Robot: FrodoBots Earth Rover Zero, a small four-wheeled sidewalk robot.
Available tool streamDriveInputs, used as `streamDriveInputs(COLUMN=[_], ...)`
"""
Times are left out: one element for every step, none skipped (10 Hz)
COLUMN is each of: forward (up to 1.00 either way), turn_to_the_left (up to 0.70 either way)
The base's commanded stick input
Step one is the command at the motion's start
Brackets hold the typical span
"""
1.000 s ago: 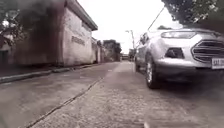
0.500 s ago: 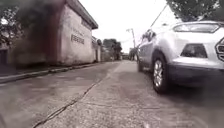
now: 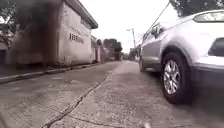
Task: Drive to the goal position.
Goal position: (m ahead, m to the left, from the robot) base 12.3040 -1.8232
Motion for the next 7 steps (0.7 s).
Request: streamDriveInputs(forward=[0.70,0.70,0.70,0.70,0.70,0.70,0.70], turn_to_the_left=[0.00,0.00,0.00,0.00,0.00,0.00,0.00])
